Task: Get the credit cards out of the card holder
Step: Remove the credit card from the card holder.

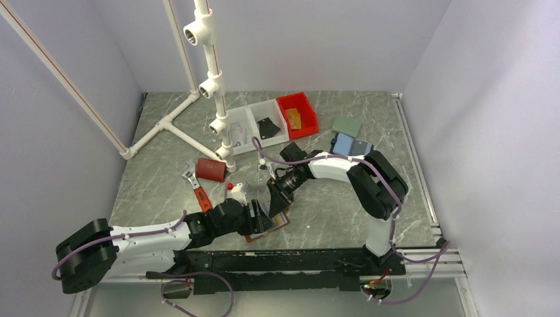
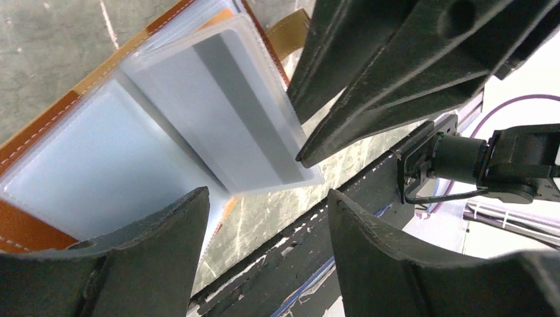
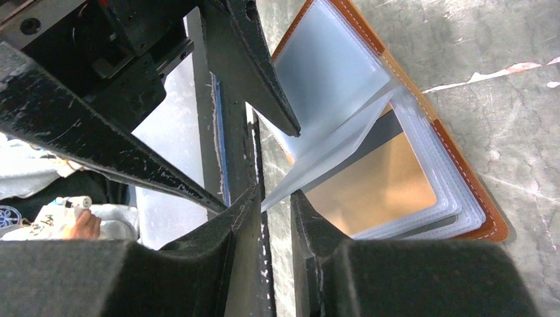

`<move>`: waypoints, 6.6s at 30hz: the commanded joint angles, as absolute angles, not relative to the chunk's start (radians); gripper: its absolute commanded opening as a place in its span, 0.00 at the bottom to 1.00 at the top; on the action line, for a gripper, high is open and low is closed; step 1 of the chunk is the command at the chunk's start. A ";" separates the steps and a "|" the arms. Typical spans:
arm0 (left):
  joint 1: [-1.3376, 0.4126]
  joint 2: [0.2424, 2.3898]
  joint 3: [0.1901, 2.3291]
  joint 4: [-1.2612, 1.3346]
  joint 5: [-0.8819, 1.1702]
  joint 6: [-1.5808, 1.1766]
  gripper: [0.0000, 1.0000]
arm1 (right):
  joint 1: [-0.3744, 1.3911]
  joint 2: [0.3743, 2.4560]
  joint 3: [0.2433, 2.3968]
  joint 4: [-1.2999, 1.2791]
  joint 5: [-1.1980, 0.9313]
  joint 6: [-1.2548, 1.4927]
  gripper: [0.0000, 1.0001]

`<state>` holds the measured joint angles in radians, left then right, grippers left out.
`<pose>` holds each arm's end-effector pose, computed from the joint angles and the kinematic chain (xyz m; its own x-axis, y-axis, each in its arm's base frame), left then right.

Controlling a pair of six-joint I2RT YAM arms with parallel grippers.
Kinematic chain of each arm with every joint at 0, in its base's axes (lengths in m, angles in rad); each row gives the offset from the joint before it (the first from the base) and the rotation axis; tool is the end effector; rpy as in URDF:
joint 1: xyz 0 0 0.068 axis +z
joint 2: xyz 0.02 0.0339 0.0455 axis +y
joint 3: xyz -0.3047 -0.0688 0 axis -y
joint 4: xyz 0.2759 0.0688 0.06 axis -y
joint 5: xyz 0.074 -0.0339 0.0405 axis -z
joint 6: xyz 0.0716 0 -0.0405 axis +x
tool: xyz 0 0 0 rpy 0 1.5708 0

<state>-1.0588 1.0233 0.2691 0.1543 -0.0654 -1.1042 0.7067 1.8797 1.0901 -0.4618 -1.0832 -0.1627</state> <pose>0.1136 -0.1926 0.1464 -0.8777 -0.2572 -0.4043 0.1324 0.6806 -0.7206 0.2504 0.2970 0.1480 -0.6291 -0.6369 -0.4457 -0.6253 0.0740 0.7768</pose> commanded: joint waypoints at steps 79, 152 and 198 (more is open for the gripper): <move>-1.057 0.865 0.210 0.077 -0.172 -1.203 0.64 | 0.712 1.884 1.127 -0.471 -1.124 -0.183 0.41; -1.015 0.661 0.100 0.020 -0.252 -1.305 0.21 | 0.761 1.892 1.157 -0.521 -1.089 -0.230 0.41; -0.987 0.578 0.006 0.601 -0.097 -0.893 0.00 | 0.607 1.762 1.160 -0.549 -1.228 -0.252 0.42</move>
